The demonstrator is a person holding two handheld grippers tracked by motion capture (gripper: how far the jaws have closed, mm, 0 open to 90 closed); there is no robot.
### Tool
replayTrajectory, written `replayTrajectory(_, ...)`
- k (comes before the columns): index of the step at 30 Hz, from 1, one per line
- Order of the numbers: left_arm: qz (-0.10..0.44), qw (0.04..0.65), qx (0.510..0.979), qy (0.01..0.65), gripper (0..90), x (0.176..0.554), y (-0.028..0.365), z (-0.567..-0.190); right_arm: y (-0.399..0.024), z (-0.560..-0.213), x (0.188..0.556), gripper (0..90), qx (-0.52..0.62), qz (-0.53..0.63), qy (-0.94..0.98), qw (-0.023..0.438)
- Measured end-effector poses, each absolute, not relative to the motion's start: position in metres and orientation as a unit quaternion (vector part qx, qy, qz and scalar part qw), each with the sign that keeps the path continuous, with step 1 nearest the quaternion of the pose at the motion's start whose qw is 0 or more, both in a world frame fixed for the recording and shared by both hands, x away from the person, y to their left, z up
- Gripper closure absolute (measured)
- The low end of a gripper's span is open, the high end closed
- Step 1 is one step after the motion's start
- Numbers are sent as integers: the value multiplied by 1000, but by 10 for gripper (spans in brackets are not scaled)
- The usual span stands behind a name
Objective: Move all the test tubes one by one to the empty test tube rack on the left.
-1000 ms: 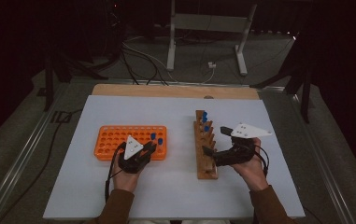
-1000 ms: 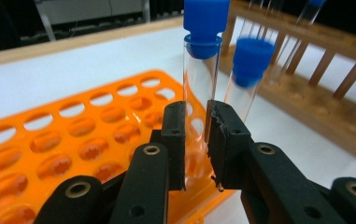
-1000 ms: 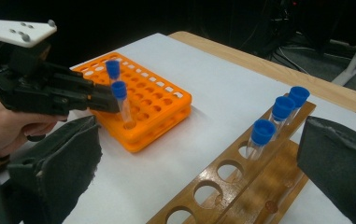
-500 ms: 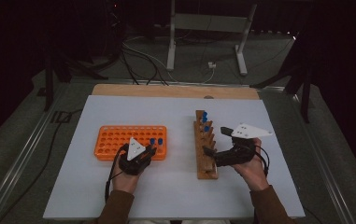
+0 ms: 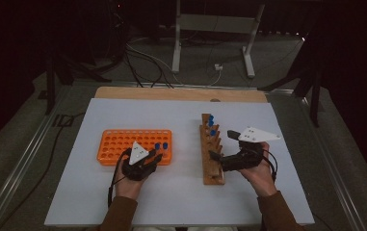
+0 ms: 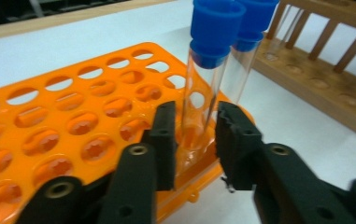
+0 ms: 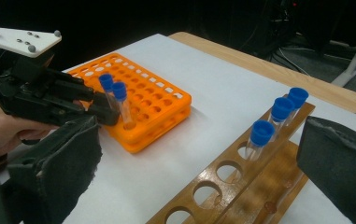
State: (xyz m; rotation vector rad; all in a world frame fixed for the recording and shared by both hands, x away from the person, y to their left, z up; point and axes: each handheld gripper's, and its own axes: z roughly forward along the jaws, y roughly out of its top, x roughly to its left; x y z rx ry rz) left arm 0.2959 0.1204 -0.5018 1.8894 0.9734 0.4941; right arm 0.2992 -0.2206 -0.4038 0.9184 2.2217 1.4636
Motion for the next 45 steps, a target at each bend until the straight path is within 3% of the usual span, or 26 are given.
replayTrajectory(7, 190, 482, 756, 400, 518, 291, 131, -494, -224, -399, 303, 0, 326, 515, 774, 170)
replayTrajectory(16, 181, 507, 741, 400, 422, 289, 138, -486, -224, -403, 309, 0, 333, 510, 775, 171)
replayTrajectory(21, 187, 510, 738, 400, 298, 287, 137, -481, -225, -406, 314, 0, 338, 508, 773, 173)
replayTrajectory(31, 200, 521, 719, 414, 96, 283, 143, -469, -224, -420, 330, 74, 361, 488, 771, 193)
replayTrajectory(34, 206, 519, 717, 418, 15, 283, 143, -468, -221, -425, 336, 126, 366, 480, 773, 195)
replayTrajectory(40, 213, 520, 715, 417, 8, 282, 144, -466, -215, -438, 346, 402, 362, 465, 785, 192)
replayTrajectory(45, 216, 520, 712, 420, 8, 282, 144, -466, -210, -447, 355, 555, 365, 455, 790, 190)
